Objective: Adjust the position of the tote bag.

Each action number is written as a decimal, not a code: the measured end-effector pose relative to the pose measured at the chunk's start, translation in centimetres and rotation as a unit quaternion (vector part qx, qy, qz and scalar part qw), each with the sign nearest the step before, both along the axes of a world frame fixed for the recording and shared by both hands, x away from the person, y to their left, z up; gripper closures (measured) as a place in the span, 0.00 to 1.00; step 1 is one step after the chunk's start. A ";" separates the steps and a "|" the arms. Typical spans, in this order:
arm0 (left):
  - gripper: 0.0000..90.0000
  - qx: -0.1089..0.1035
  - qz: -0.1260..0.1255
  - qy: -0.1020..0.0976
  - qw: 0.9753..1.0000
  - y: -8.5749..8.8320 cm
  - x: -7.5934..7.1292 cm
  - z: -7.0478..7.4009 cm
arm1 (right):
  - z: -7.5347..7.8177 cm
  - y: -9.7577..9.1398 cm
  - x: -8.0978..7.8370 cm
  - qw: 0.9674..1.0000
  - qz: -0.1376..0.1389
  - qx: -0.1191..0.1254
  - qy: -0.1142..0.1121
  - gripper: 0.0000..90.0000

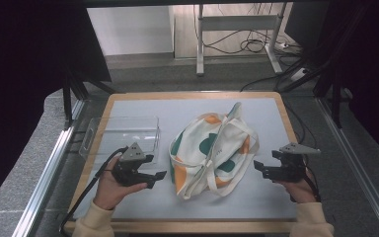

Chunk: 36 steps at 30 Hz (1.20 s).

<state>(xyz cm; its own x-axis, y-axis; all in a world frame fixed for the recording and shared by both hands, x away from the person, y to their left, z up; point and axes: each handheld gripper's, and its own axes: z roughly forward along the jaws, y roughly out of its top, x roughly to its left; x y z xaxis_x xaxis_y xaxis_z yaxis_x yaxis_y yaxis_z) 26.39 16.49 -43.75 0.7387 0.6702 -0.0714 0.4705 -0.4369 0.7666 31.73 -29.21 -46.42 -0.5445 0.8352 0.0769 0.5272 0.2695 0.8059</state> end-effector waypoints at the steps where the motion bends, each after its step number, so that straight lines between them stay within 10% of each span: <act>1: 0.31 0.003 -0.002 -0.002 1.000 -0.2 -0.1 0.1 | 0.0 0.0 0.0 1.000 -0.001 0.000 0.000 0.17; 27: 0.29 0.016 -0.071 0.009 0.997 -7.3 -1.9 -0.8 | -0.4 0.4 0.3 1.000 -0.012 -0.020 0.009 0.17; 36: 0.29 0.053 -0.067 0.015 0.996 -10.3 -2.1 -2.3 | -0.5 0.5 0.3 1.000 -0.013 -0.025 0.009 0.17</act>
<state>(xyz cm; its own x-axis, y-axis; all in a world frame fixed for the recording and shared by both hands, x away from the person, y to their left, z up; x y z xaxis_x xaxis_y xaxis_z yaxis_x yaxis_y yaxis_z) 24.28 6.22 -46.05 0.8205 0.5709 -0.0284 0.4240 -0.5747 0.6999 32.01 -28.69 -46.92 -0.5210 0.8524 0.0453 0.5497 0.2944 0.7818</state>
